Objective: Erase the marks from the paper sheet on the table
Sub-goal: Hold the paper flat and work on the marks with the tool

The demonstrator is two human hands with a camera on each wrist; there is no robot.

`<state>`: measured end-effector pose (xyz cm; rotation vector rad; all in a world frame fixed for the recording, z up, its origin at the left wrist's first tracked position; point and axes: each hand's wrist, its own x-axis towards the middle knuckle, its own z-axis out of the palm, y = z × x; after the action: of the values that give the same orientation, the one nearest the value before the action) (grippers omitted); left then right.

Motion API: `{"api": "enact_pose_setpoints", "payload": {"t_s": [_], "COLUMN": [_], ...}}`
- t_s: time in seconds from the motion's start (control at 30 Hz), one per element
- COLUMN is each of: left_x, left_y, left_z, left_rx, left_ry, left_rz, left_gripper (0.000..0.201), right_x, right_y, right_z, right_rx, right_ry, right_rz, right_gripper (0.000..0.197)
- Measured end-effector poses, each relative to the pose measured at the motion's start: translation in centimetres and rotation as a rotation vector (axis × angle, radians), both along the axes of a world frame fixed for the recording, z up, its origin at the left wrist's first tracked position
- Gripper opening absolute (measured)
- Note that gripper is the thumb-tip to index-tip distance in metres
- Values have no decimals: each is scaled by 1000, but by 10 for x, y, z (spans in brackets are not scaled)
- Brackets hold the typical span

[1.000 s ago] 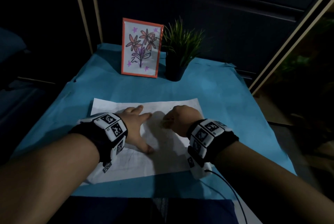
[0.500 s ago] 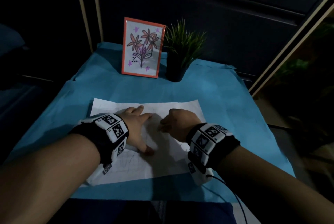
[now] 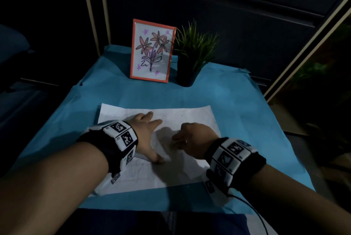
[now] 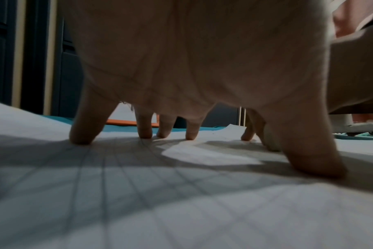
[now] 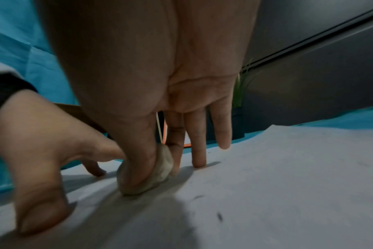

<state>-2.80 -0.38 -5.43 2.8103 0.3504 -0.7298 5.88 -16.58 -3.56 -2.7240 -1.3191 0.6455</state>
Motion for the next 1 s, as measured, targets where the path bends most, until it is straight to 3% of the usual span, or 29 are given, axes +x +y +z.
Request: {"api": "enact_pose_setpoints", "payload": {"t_s": [0.27,0.43,0.6,0.83,1.0], "left_x": [-3,-2,-3,-1,0], "left_y": [-3,-2,-2,-1,0], "left_z": [7,2,4,1,1], "left_rx": [-4,10,6,12,17], "left_ry": [-6,33,27,41,34], "left_rz": [17,18,13,13,12], "left_gripper": [121,125,124,125,123], "right_x": [-2,-14,-1,-11,1], "right_y": [9,-9,6,-14,6], "right_z": [9,10,8,6,7], "right_rx": [57,-24,63,-49,41], "right_ry": [-7,18,-40,3,-48], "right_rz": [-47,67,-45,97,-16], "right_gripper": [26,29,30,28,32]}}
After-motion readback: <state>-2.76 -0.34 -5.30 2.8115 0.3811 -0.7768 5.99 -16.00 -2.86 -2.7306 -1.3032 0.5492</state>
